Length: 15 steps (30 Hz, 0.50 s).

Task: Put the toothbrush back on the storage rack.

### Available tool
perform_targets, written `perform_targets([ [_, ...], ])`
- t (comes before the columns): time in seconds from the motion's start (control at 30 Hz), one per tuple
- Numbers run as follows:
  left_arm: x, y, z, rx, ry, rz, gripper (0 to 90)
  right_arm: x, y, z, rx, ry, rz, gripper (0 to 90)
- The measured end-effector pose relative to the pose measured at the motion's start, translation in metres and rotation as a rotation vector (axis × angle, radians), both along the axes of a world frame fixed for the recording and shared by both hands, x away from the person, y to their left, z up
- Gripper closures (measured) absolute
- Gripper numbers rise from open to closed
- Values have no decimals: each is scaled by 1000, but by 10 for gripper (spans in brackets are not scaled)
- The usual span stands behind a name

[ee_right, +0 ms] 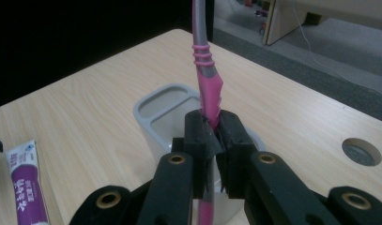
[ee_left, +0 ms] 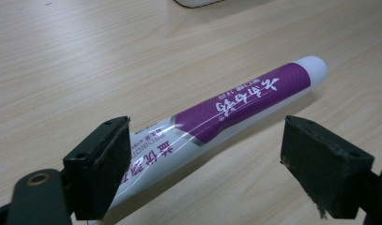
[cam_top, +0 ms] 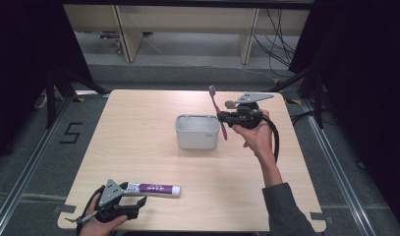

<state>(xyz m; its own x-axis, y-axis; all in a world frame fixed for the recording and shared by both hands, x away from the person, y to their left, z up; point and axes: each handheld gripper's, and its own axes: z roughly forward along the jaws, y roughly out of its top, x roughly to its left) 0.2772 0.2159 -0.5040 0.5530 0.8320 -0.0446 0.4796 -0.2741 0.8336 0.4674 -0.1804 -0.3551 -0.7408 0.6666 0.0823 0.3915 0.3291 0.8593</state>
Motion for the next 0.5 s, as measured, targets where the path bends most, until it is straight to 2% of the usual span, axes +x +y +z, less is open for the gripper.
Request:
perform_targets([
  [0.07,0,0,0,-1,-2,0,162,4,1,2,6,-17,2,838],
  [0.1,0,0,0,-1,-2,0,162,3,3,2,20,-5,-13,838],
  [0.17,0,0,0,-1,-3,0,162,8,3,3,39,-9,5,838],
  [0.33,0,0,0,-2,-3,1,162,14,4,8,49,-14,-10,838],
  [0.4,0,0,-1,-7,-4,-4,162,18,5,12,77,-12,-20,838],
  [0.47,0,0,0,-2,-2,-2,162,19,5,13,77,-9,-20,838],
  [0.5,0,-1,0,-3,-3,-1,162,23,4,13,68,-40,-32,838],
])
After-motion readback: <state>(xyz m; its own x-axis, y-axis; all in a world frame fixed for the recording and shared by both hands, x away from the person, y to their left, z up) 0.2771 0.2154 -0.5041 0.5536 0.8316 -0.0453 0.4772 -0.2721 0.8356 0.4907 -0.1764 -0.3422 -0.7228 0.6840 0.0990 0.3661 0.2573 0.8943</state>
